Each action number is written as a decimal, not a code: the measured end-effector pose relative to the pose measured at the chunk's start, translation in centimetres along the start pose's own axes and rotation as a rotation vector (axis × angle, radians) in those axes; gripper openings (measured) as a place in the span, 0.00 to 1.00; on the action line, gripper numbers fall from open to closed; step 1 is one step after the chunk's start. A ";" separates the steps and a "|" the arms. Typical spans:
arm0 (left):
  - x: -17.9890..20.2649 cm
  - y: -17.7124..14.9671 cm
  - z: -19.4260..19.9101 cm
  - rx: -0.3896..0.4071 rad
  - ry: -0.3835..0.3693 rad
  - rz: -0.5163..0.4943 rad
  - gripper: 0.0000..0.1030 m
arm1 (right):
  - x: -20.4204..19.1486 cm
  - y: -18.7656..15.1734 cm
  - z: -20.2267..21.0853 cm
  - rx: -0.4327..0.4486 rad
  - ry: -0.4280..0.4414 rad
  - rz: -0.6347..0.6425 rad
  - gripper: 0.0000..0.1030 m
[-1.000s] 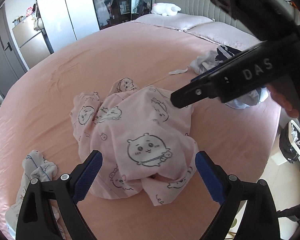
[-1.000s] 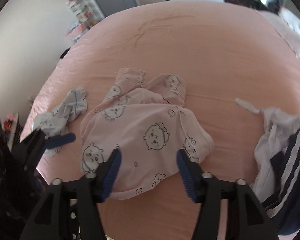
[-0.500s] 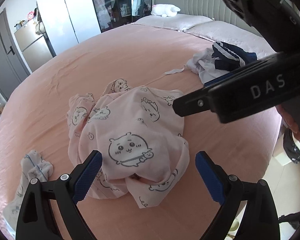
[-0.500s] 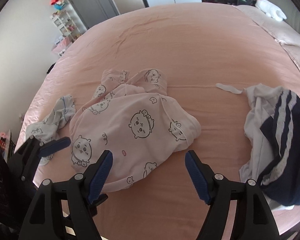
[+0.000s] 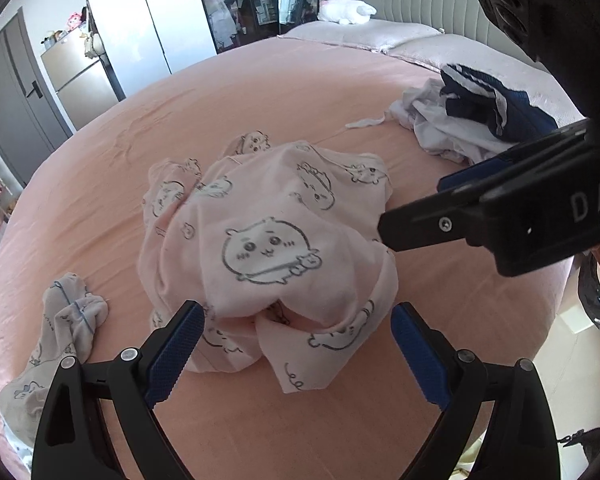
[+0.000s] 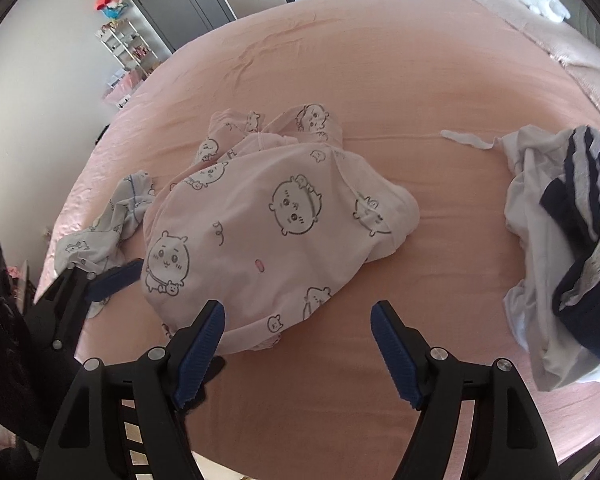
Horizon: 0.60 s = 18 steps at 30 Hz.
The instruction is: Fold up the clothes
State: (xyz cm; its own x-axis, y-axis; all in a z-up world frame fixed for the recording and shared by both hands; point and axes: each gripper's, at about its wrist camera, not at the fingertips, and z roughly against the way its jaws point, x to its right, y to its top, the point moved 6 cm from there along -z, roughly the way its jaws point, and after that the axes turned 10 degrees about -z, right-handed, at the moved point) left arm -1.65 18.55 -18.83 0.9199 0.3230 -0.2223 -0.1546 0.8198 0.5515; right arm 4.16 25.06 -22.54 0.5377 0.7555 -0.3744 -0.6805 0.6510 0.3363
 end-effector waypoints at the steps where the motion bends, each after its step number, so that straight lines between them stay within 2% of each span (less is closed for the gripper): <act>1: 0.1 -0.1 -0.2 0.000 0.000 0.005 0.93 | 0.1 0.0 -0.1 -0.002 0.004 -0.006 0.73; 8: -0.3 -0.4 -0.8 0.019 -0.075 0.130 0.91 | 1.2 0.5 0.1 0.039 0.011 -0.049 0.73; 10: -0.4 -0.5 -0.9 0.016 -0.084 0.132 0.83 | 1.2 0.6 0.0 0.048 -0.001 -0.045 0.73; 14: -0.5 -1.0 -1.6 -0.008 -0.032 0.106 0.29 | 1.2 0.7 -0.5 0.039 0.023 -0.062 0.73; 18: -0.9 -1.2 -1.8 -0.002 -0.029 0.107 0.23 | 0.8 0.6 -1.4 0.013 0.047 -0.066 0.73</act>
State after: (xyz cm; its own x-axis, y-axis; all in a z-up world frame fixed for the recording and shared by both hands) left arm -2.91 18.16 -20.74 0.9083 0.3946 -0.1391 -0.2529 0.7825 0.5690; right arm 3.45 25.94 -23.80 0.5569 0.7068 -0.4363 -0.6379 0.7003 0.3203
